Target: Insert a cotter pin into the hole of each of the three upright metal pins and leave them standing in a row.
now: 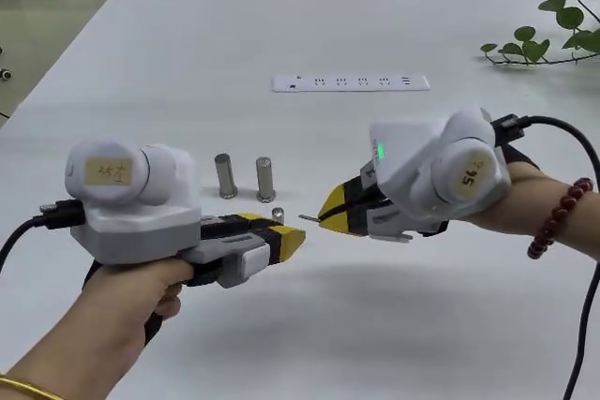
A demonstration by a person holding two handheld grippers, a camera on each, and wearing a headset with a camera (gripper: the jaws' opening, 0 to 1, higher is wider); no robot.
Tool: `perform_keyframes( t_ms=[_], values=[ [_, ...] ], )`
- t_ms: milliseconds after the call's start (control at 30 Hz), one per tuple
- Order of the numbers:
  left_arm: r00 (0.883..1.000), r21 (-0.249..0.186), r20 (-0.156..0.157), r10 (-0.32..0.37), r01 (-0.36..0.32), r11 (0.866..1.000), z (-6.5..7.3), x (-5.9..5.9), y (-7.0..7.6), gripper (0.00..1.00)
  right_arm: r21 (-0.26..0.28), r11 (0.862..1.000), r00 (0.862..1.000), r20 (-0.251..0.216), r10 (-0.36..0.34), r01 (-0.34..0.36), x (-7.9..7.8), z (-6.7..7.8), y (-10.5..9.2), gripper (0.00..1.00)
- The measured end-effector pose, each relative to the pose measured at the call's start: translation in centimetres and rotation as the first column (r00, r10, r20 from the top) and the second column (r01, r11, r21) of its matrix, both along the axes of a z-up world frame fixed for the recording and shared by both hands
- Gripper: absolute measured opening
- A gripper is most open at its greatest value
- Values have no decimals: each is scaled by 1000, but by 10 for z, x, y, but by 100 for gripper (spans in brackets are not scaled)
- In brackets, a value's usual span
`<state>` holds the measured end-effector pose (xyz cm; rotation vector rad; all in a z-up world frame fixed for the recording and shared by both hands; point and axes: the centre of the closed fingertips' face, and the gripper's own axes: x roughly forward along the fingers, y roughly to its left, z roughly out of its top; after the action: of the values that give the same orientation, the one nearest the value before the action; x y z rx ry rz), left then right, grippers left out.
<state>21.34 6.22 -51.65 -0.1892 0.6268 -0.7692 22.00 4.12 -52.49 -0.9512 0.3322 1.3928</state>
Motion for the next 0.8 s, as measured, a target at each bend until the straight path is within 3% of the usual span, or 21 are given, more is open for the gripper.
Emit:
perform_keyframes(
  t_ms=[300, 500, 800],
  values=[
    [999, -67, -43, -13, 10, 998, 4, -4, -8, 7, -17, 999, 999, 20, 40, -40, -8, -1, 4, 0],
    [997, -84, -78, 5, -12, 996, 1, -5, -11, 0, -14, 998, 998, 21, 57, -57, -13, 2, 8, 0],
    [998, -103, -67, -10, 3, 995, 3, -6, -14, 0, -19, 997, 997, 26, 70, -70, -16, 2, 8, 0]
  ],
)
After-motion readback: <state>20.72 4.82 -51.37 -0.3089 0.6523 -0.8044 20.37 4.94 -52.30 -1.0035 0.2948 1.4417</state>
